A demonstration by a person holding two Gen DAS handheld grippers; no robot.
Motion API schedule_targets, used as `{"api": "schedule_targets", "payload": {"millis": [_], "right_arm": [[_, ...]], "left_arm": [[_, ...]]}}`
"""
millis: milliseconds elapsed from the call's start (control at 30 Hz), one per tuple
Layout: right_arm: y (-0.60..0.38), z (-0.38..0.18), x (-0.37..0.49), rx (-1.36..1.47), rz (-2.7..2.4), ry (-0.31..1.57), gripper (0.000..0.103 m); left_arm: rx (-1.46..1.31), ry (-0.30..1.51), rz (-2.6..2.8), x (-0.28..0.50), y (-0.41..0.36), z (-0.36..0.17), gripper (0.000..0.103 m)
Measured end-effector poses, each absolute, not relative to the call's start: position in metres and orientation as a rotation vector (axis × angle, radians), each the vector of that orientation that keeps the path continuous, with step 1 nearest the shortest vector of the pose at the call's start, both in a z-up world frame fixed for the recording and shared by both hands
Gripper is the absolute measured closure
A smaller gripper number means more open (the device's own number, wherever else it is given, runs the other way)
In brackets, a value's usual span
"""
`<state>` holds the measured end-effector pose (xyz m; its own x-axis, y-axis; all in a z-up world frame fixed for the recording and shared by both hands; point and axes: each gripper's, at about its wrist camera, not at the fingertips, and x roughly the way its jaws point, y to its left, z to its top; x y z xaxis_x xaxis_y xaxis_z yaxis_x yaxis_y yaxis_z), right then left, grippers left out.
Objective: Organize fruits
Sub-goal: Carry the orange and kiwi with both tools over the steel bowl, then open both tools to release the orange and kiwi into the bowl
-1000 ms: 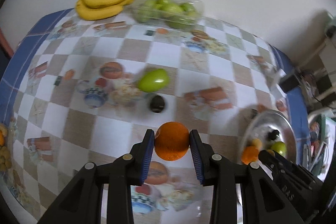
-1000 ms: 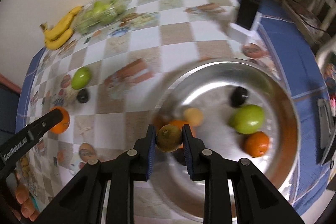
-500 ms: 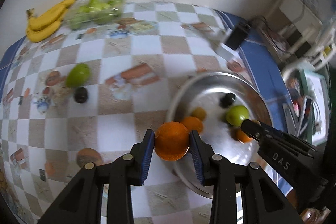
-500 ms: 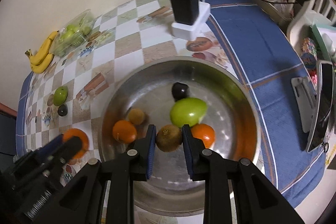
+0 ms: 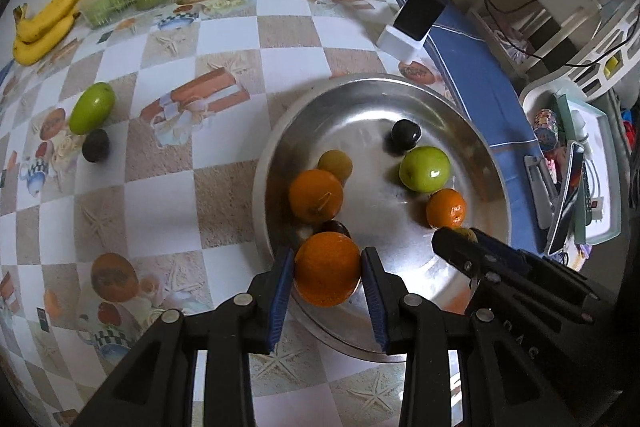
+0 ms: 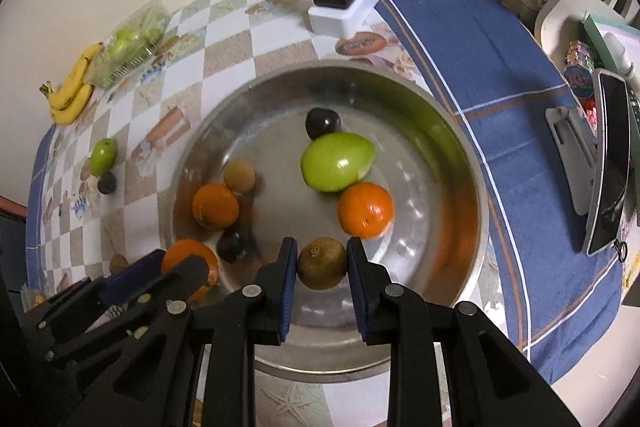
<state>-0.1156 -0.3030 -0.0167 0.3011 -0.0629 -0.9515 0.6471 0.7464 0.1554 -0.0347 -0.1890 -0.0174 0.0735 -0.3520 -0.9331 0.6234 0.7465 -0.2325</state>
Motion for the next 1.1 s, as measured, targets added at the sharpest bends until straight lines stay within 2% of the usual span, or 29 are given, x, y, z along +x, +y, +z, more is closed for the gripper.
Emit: {"api": "schedule_targets", "payload": {"millis": [533,1033,1100], "right_arm": [[-0.305,-0.051,-0.114,0.631,-0.500,1.295,0.076],[-0.309,-0.055,-0.115,0.646,-0.508,1.298,0.076],[-0.310,-0.052,-0.116,0.647,-0.511,1.290,0.076]], "left_arm": [[0.244,1.364,-0.731,-0.032,-0.192,-0.033,0.066],[0.239,1.380,-0.737,-0.032,-0.192,-0.033,0.063],[0.232,1.377,-0.741,-0.032,-0.192,-0.030,0.060]]}}
